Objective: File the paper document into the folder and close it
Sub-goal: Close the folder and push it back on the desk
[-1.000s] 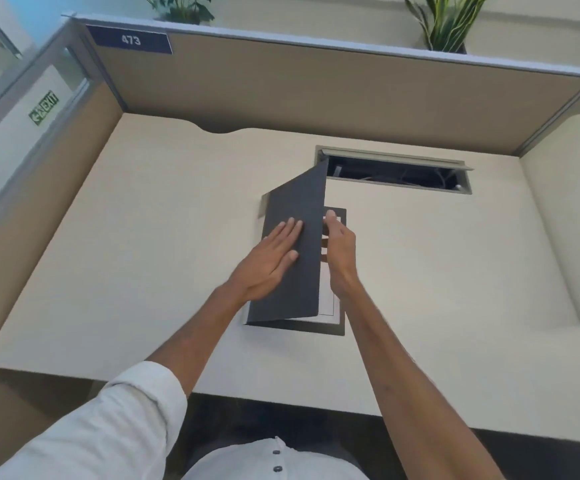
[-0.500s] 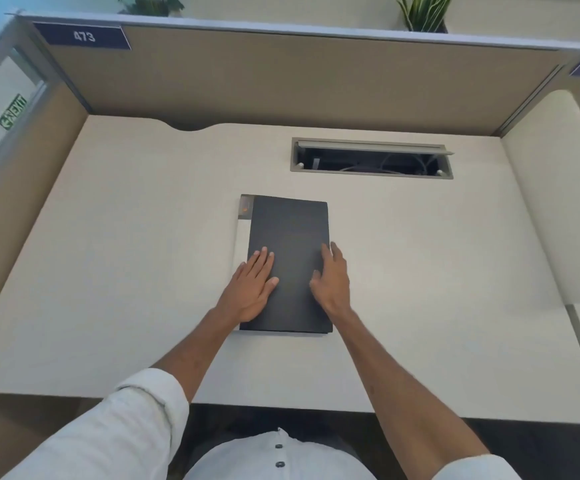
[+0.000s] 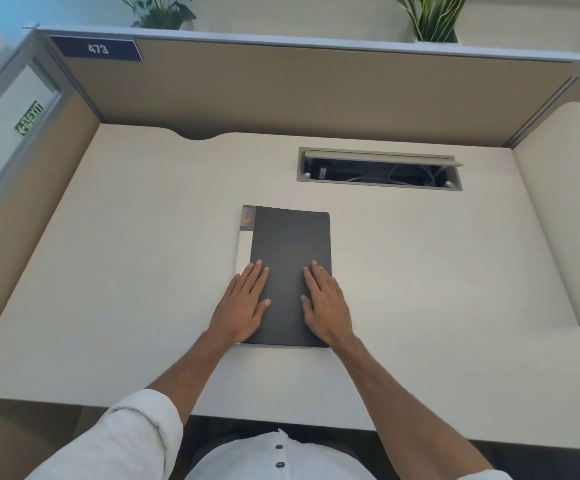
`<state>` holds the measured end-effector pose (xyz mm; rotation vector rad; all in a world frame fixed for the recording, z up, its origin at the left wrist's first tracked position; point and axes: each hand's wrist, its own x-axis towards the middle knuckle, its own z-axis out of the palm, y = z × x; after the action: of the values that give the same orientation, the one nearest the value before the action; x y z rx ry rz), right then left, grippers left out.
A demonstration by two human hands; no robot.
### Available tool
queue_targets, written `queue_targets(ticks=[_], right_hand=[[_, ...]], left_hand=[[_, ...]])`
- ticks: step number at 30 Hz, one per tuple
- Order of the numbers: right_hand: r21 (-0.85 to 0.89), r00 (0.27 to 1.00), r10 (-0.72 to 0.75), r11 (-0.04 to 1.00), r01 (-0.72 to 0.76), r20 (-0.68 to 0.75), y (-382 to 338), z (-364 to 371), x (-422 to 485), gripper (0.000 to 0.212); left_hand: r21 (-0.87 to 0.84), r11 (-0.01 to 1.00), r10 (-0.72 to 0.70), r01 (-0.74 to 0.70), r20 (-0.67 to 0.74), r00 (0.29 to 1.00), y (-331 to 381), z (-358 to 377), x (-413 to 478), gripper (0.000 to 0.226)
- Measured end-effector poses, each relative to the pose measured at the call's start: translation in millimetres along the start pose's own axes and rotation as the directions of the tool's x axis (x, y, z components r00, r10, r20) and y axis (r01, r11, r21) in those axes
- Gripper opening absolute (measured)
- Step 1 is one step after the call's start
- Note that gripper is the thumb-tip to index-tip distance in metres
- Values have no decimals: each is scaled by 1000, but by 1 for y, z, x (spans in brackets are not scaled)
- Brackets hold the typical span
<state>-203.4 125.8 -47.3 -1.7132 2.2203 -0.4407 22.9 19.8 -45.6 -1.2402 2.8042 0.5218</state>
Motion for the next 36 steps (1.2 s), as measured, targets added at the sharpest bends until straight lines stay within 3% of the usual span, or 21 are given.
queue_targets(ticks=[4, 10, 24, 36], right_hand=[[10, 999, 31, 999, -31, 33, -6, 9, 0, 73], [-36, 992, -7, 999, 12, 123, -17, 20, 9, 78], [-17, 976, -83, 996, 88, 201, -66, 43, 78, 76], [0, 976, -62, 998, 63, 209, -84, 44, 162, 77]], left_hand=[[-49, 995, -93, 91, -51, 994, -9, 2, -8, 77], [19, 1000, 14, -14, 6, 1000, -29, 7, -10, 73], [20, 998, -67, 67, -4, 998, -99, -16, 2, 74], [-8, 997, -76, 76, 31, 997, -147, -50, 69, 73]])
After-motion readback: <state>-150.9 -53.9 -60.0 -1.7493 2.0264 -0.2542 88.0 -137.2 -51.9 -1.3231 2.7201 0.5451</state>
